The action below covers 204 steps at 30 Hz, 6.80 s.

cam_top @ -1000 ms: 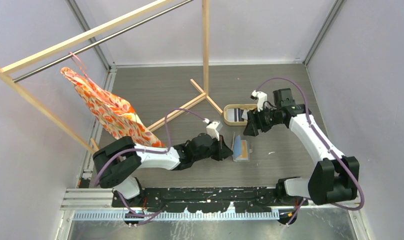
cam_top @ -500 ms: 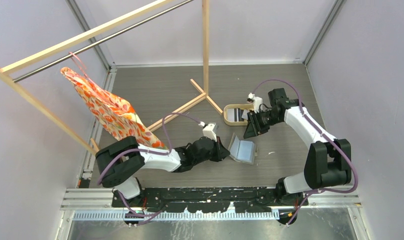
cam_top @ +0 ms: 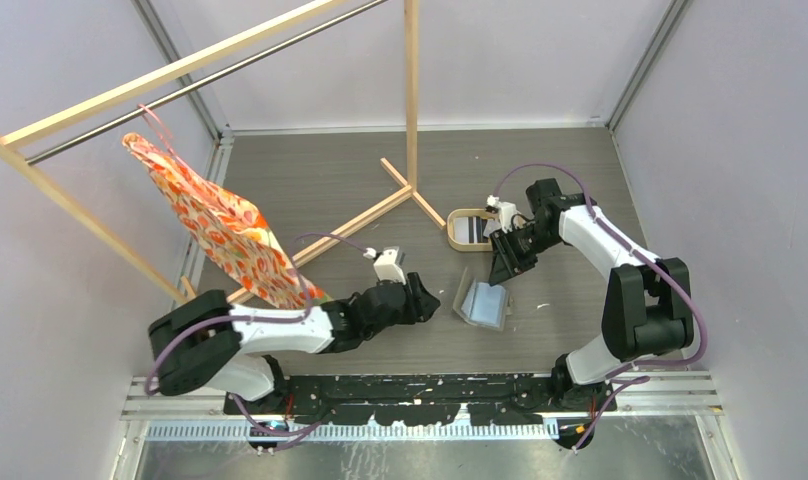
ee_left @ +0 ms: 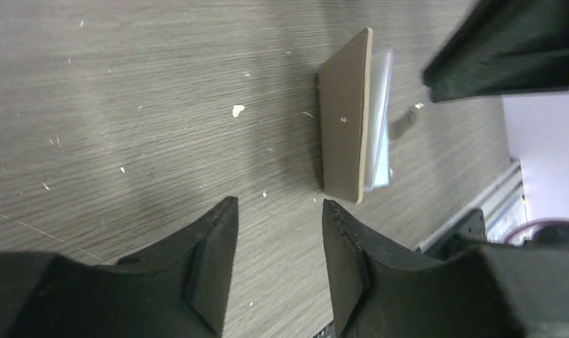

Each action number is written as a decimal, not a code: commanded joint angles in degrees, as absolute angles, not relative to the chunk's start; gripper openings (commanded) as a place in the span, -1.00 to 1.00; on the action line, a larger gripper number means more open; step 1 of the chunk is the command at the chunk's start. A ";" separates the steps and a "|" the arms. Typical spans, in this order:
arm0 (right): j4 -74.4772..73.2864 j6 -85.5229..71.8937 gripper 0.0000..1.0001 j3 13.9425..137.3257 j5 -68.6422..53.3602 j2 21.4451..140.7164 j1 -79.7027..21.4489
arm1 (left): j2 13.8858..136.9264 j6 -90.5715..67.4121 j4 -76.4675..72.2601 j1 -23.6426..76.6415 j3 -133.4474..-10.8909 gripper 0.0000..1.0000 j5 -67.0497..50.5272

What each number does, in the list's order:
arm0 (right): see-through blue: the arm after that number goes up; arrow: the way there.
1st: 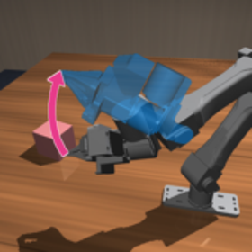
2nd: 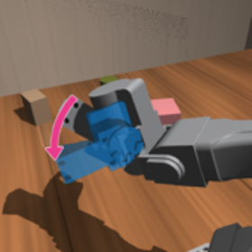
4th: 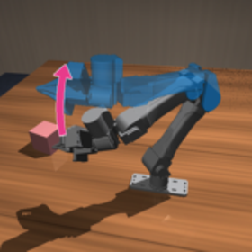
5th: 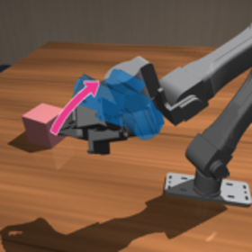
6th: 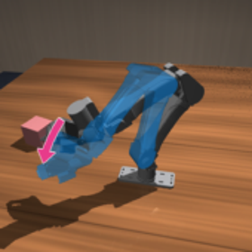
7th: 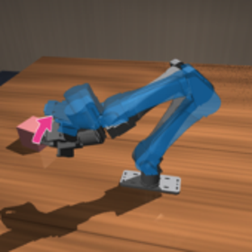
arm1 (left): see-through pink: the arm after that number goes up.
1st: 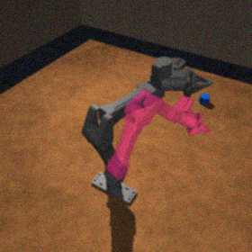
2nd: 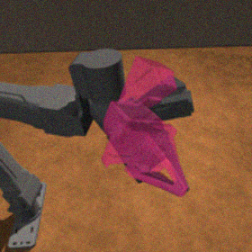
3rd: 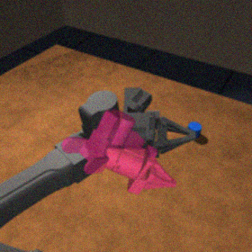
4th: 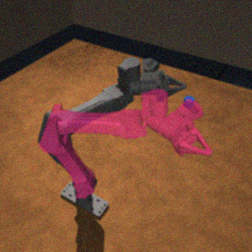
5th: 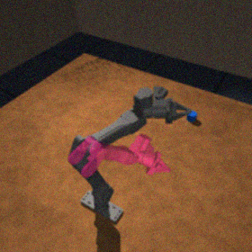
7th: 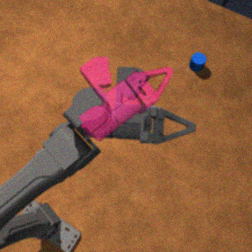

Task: Put the credit cards into the card holder
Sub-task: Open the card holder at the center of the board.

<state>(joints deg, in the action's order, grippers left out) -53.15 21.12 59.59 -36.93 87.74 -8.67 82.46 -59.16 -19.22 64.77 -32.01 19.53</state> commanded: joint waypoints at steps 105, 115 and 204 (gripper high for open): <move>-51.83 16.34 -0.76 62.62 -38.03 93.94 -8.72 | 106.28 -59.29 -38.14 58.68 -43.03 -0.43 -6.28; -49.65 13.89 -0.97 62.58 -33.69 99.26 -12.43 | 107.22 -62.96 -46.19 58.09 -40.11 -0.39 -7.55; -44.78 12.81 -0.90 66.57 -29.02 104.23 -18.94 | 112.99 -68.44 -64.42 54.93 -34.00 -0.60 -11.41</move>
<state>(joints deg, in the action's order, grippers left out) -46.13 14.68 64.79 -29.23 103.07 -18.06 112.92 -68.99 -59.46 55.31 -34.28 -10.39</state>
